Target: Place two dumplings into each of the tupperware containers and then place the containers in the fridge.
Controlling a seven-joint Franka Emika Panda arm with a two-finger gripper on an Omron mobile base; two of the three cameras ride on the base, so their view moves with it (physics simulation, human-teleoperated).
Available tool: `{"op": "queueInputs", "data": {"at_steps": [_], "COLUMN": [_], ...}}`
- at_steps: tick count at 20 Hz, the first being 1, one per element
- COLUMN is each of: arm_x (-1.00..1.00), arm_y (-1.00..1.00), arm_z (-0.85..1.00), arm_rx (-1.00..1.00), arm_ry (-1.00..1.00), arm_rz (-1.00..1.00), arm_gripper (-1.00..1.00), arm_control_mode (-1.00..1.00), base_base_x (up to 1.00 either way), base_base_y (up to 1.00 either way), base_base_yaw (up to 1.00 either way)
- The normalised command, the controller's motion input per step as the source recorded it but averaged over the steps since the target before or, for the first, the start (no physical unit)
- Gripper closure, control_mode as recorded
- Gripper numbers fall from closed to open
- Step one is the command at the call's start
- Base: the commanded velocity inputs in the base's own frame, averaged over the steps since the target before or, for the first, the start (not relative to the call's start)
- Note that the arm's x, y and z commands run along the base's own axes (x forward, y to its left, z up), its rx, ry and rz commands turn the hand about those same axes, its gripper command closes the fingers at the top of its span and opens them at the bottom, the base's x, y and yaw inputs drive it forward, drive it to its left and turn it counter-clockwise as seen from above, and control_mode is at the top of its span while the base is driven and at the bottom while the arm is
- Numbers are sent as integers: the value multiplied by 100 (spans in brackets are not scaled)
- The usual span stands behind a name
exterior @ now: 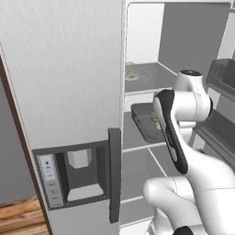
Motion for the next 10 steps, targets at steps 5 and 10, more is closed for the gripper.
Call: {"op": "queueInputs", "data": {"at_steps": [5, 10], "arm_x": [3, 8], "arm_y": [-17, -1], "arm_z": [-2, 12], "arm_rx": [-3, -2], "arm_ry": [-28, -8], "arm_rz": [-1, -8], "arm_gripper": [100, 100], "arm_control_mode": [-100, -100], "base_base_x": [0, 0], "base_base_y": [0, 0], "base_base_yaw": [0, 0]}}
